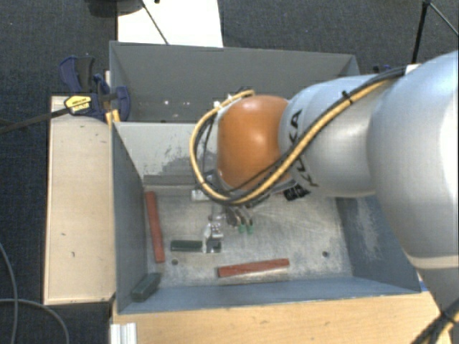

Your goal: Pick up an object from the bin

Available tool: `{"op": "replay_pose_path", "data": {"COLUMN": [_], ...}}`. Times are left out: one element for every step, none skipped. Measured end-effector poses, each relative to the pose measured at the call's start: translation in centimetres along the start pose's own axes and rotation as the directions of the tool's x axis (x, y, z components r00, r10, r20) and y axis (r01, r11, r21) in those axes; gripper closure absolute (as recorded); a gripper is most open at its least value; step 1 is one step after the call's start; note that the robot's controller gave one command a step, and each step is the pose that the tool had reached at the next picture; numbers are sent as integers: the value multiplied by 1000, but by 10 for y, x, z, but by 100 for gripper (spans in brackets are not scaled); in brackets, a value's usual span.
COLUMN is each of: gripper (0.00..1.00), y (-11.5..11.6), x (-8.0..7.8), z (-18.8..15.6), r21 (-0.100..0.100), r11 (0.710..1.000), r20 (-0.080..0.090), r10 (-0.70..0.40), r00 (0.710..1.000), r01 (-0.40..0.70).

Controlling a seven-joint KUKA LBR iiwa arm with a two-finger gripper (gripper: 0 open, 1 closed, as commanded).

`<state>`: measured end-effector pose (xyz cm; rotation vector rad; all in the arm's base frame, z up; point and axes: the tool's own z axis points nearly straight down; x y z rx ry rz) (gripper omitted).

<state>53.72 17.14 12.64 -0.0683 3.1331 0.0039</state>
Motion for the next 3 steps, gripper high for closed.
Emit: {"op": "replay_pose_path", "data": {"gripper": [100,100,100], "y": [-14,-14,4], "x": [-10,-10,0], "z": [52,52,-90], "r21": [-1,-1,1], "r11": [998,998,998], "r20": [2,2,-5], "r10": [56,57,-65], "r00": [998,998,998], "r01": [-56,-57,65]}}
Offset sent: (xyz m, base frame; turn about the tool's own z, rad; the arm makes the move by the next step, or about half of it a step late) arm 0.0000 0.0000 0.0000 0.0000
